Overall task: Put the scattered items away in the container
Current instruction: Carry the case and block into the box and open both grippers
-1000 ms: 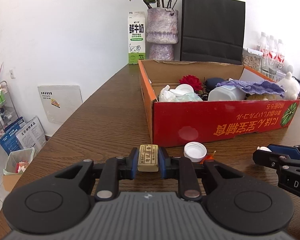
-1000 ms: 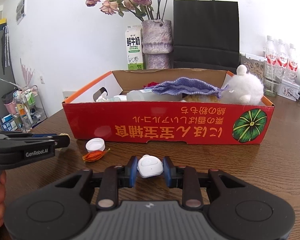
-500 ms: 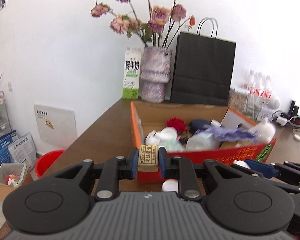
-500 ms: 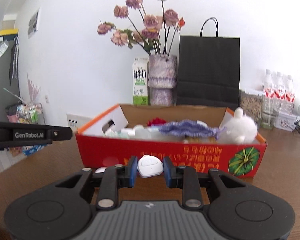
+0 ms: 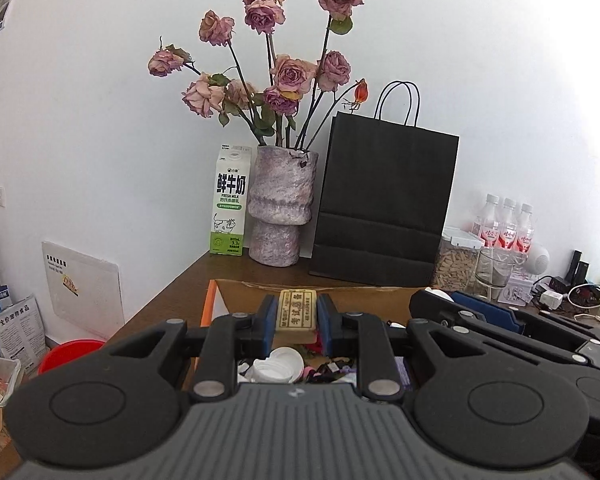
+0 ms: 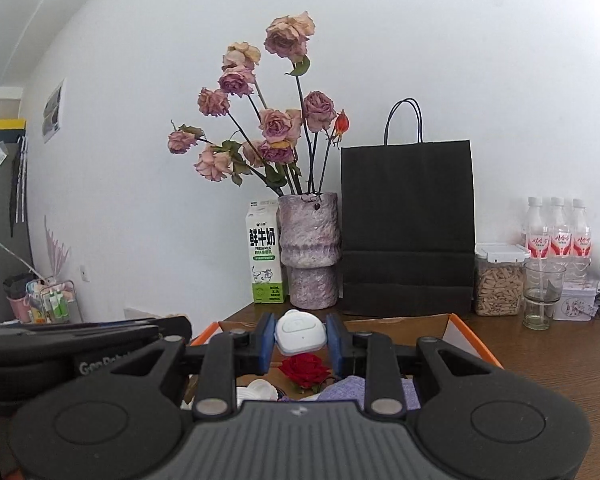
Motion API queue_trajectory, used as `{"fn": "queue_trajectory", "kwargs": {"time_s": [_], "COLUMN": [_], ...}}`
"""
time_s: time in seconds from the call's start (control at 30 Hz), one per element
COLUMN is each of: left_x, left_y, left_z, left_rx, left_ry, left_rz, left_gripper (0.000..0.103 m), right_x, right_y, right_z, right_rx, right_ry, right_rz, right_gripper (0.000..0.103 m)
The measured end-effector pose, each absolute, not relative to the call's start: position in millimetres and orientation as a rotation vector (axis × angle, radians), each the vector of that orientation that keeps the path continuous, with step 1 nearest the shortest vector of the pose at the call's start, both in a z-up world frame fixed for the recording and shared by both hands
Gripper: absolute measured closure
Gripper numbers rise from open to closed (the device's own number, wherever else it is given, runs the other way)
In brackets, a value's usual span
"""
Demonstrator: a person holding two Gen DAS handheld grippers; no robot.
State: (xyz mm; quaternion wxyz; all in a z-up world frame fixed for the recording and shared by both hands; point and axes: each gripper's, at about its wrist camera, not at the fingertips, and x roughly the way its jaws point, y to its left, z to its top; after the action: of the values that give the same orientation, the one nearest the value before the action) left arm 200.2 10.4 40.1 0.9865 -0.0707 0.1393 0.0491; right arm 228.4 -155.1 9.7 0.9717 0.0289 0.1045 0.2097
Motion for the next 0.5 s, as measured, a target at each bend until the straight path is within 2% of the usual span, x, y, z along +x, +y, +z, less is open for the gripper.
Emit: {"fn": "queue_trajectory", "kwargs": {"time_s": [0.23,0.5], "left_x": [250,249], "left_y": [16,24], "left_z": [13,-1], "left_rx": [-0.130,-0.118], "left_ry": [0.324,0.353], "left_rz": [0.130,0.142], "left_gripper": [0.081,0.081], "right_x": [261,263], "right_y": [-156,-141], "right_z": [-18,-37], "right_rx": [0.044,-0.013], "right_ry": [0.268,0.288], "right_rz": [0.375,0.385], "right_gripper": [0.077,0.077]}}
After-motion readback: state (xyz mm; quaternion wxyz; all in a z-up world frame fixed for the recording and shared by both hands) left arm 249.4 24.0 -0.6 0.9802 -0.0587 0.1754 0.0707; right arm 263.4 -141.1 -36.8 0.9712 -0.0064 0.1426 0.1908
